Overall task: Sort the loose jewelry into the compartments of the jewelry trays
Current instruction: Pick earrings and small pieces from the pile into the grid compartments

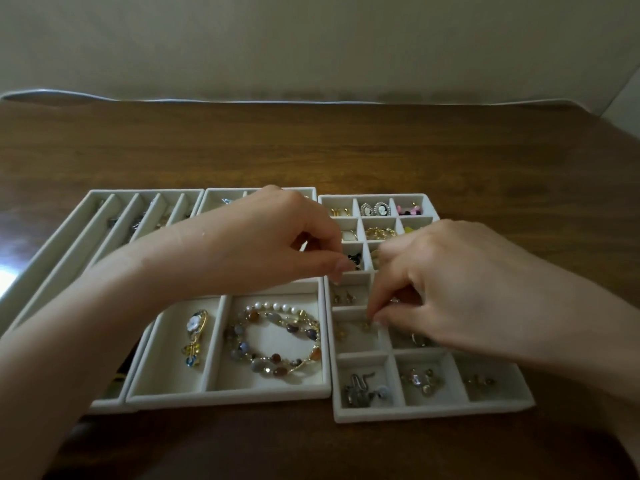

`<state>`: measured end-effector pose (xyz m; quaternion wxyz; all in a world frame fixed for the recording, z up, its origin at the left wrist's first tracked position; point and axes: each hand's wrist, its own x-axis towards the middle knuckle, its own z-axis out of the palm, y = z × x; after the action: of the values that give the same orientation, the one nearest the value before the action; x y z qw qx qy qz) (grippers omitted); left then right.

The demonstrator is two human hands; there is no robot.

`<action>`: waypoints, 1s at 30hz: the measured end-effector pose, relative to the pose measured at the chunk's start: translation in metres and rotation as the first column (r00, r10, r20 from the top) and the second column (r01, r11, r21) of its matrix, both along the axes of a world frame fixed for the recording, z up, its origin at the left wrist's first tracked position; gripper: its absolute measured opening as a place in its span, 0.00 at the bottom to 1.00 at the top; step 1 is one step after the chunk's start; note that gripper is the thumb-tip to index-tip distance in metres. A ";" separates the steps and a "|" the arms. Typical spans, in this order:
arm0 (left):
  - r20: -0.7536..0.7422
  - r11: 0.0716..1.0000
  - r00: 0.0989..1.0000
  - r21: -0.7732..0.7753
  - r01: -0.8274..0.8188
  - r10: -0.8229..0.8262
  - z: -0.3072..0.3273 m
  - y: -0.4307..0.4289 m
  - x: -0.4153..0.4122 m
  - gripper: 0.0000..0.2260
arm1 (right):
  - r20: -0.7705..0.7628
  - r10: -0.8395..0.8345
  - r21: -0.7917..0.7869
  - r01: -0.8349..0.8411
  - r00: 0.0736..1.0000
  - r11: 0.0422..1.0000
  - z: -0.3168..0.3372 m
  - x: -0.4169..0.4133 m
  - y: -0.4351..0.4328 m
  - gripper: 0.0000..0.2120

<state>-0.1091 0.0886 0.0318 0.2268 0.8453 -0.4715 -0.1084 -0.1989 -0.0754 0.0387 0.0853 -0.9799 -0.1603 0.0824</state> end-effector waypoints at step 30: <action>0.028 0.999 0.999 -0.026 -0.027 0.028 0.000 -0.002 -0.003 0.13 | -0.052 -0.002 0.117 0.008 0.999 0.993 -0.004 0.007 0.002 0.05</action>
<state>-0.1121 0.0868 0.0320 0.2321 0.8503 -0.4642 -0.0871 -0.1923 -0.0738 0.0346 0.1470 -0.9712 -0.1599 0.0982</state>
